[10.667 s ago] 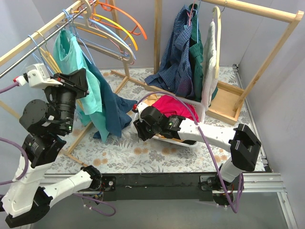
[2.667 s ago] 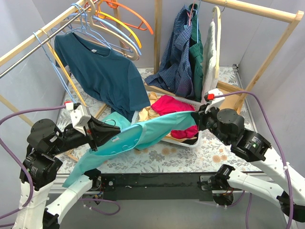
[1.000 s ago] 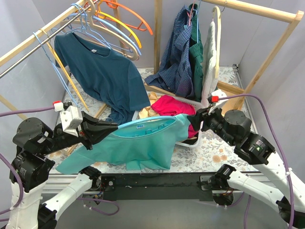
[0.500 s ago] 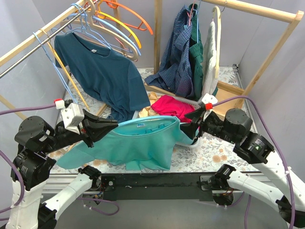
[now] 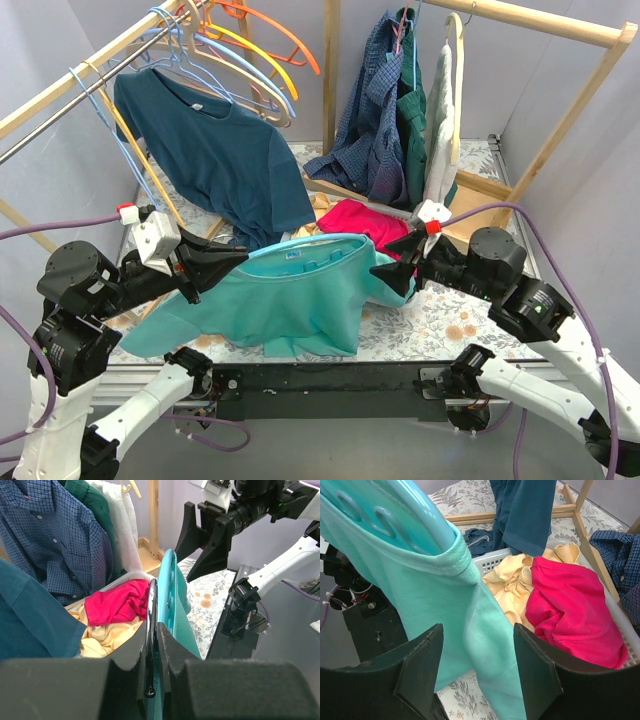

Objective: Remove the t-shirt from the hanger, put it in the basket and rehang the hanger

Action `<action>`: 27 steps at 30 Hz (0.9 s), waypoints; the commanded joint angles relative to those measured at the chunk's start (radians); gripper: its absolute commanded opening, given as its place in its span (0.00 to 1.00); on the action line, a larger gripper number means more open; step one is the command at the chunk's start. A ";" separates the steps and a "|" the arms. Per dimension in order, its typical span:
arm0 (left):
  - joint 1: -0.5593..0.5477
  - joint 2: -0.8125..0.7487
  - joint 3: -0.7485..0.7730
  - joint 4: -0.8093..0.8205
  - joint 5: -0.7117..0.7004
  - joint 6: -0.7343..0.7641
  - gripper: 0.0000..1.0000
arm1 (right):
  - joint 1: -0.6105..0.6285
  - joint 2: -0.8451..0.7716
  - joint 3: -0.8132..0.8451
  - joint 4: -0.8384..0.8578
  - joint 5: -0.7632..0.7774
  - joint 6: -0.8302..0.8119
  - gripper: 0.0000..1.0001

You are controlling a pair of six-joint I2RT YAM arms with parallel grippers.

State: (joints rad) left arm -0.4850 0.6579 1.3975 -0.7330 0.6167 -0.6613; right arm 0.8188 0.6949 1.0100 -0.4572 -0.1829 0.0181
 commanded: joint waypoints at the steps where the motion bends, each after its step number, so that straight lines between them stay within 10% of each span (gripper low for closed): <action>1: -0.003 -0.003 0.018 0.035 0.001 0.003 0.00 | -0.003 0.021 -0.051 0.116 0.026 -0.015 0.65; 5: -0.003 -0.006 0.021 0.021 0.002 0.002 0.00 | -0.003 0.078 -0.067 0.156 0.045 -0.015 0.54; 9: -0.003 -0.023 0.014 0.008 -0.006 0.000 0.00 | -0.003 0.069 -0.086 0.183 0.138 -0.010 0.02; 18: -0.006 -0.029 0.017 0.003 0.020 0.002 0.00 | -0.004 -0.024 -0.166 0.111 0.483 0.032 0.01; 27: -0.012 -0.004 0.044 0.026 0.012 0.015 0.00 | -0.009 -0.084 -0.283 0.129 0.366 0.077 0.01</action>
State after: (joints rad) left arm -0.4934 0.6563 1.3975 -0.7635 0.6281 -0.6582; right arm 0.8207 0.6239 0.7563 -0.3290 0.2031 0.0910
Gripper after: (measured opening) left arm 0.067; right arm 0.025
